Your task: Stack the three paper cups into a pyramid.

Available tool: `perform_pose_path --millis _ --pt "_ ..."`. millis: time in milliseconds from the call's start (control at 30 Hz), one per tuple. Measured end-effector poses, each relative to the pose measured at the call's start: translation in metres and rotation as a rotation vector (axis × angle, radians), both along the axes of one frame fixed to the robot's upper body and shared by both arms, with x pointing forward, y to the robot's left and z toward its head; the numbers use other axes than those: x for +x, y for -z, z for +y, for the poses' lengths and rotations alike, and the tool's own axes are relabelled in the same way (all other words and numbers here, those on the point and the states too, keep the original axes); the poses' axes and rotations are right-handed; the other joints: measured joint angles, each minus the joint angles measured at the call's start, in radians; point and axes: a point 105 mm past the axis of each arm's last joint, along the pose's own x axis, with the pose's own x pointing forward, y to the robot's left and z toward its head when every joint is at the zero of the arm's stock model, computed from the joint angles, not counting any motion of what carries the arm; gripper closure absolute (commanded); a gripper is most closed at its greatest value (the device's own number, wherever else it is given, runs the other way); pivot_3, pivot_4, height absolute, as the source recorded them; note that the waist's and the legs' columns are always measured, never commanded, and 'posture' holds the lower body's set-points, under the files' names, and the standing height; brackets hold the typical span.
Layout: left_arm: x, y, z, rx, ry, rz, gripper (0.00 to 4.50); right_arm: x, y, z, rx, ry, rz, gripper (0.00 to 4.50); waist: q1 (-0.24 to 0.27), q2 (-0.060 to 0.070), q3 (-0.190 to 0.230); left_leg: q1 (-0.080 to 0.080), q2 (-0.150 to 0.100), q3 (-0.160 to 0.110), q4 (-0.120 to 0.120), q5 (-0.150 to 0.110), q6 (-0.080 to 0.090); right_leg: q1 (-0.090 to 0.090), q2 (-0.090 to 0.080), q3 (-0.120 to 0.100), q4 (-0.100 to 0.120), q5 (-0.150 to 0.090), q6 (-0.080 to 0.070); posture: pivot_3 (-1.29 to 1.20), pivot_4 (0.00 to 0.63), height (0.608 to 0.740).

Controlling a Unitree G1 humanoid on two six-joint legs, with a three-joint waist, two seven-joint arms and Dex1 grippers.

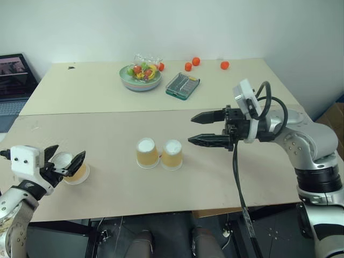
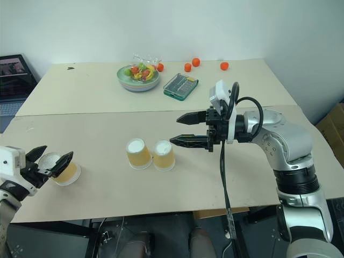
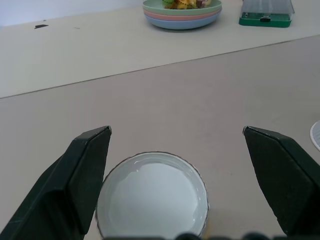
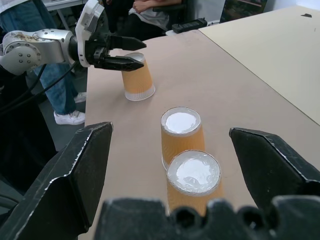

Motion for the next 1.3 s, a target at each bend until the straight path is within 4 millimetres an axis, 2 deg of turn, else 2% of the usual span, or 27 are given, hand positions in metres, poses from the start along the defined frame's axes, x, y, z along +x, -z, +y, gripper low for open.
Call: perform_pose_path --millis 133,267,400,500,600,733,867,933,1000,1100,1167,1233,1300 --pt "-0.002 0.003 0.004 0.002 -0.015 -0.011 0.00 0.000 0.000 0.000 0.000 0.000 0.000 0.11 0.000 0.000 0.000 0.000 0.000 0.000 0.000 0.000 0.000 0.000 0.000 0.000 0.000 0.000 0.000 0.00 0.150 0.740" --pt "-0.004 0.020 0.005 -0.028 -0.027 0.039 0.00 0.000 0.000 0.000 0.000 0.000 0.000 0.11 0.001 0.000 0.000 0.000 0.000 0.000 0.000 0.000 0.000 0.000 0.000 0.000 0.000 0.000 0.000 0.00 0.150 0.740" --pt "-0.003 0.023 0.002 -0.029 -0.018 0.040 0.00 0.000 0.000 0.000 0.000 0.003 0.000 0.11 0.001 0.000 0.000 0.000 0.000 0.000 0.000 0.000 0.000 0.000 0.000 0.000 0.000 0.000 0.000 0.00 0.150 0.740" --pt "-0.003 0.023 0.001 -0.031 -0.014 0.035 0.75 0.001 0.000 0.000 0.000 0.007 0.001 0.00 0.002 0.000 0.000 0.000 0.000 0.000 0.000 0.000 0.000 0.000 0.000 0.000 0.000 0.000 0.000 0.00 0.150 0.740" --pt "-0.001 0.022 0.000 -0.034 -0.009 0.030 1.81 0.001 0.000 0.000 0.000 0.013 -0.001 0.00 0.002 0.000 0.000 0.000 0.000 0.000 0.000 0.000 0.000 0.000 0.000 0.000 0.000 0.000 0.000 0.00 0.150 0.740" --pt "0.006 0.016 -0.003 -0.027 0.000 0.006 1.88 0.001 0.000 0.000 -0.002 0.013 -0.005 0.00 0.002 0.000 0.000 0.000 0.000 0.000 0.000 0.000 0.000 0.000 0.000 0.000 0.000 0.000 0.000 0.00 0.150 0.740" --pt "0.023 -0.009 -0.011 0.010 0.040 -0.048 1.88 0.000 -0.001 0.000 -0.005 0.014 -0.012 0.00 0.007 0.000 0.000 0.000 0.000 0.000 0.000 0.000 0.000 0.000 0.000 0.000 0.000 0.000 0.000 0.00 0.150 0.740" --pt "0.040 -0.032 -0.026 0.026 0.108 -0.090 1.88 0.000 -0.001 -0.001 -0.008 0.022 -0.012 0.00 0.018 0.000 0.000 -0.001 0.000 -0.001 0.001 0.000 0.000 0.000 0.001 -0.001 0.001 0.000 0.000 0.00 0.150 0.740" --pt "0.057 -0.074 -0.059 0.076 0.252 -0.165 1.88 -0.005 -0.001 0.000 -0.003 0.013 -0.014 0.00 0.026 -0.001 0.000 -0.002 0.000 -0.001 0.002 0.000 0.000 0.000 0.001 -0.001 0.000 0.001 0.001 0.00 0.150 0.740" --pt "0.070 -0.104 -0.098 0.101 0.436 -0.194 1.88 -0.014 0.006 -0.003 -0.001 0.021 0.013 0.00 0.024 -0.001 0.000 -0.003 -0.002 -0.001 0.001 0.000 0.000 0.000 0.000 -0.001 0.000 0.001 0.002 0.00 0.150 0.740" --pt "0.076 -0.115 -0.121 0.101 0.554 -0.176 1.88 -0.023 0.014 0.000 -0.002 0.007 0.044 0.00 0.019 -0.001 0.000 -0.005 -0.002 -0.001 0.001 -0.001 0.002 -0.002 0.000 0.000 0.000 0.001 0.002 0.00 0.150 0.740" --pt "0.083 -0.117 -0.136 0.102 0.647 -0.135 1.88 -0.030 0.019 -0.002 0.000 0.020 0.060 0.00 0.011 -0.001 0.000 -0.005 -0.001 -0.001 0.001 -0.002 0.003 -0.002 0.001 0.000 -0.001 0.000 0.003 0.00 0.150 0.740" --pt "0.085 -0.120 -0.143 0.106 0.694 -0.116 1.88 -0.035 0.024 0.000 -0.001 0.018 0.080 0.00 0.000 -0.001 0.000 -0.006 -0.001 -0.001 0.001 -0.002 0.003 -0.003 0.001 0.000 -0.001 0.000 0.003 0.00 0.150 0.740"
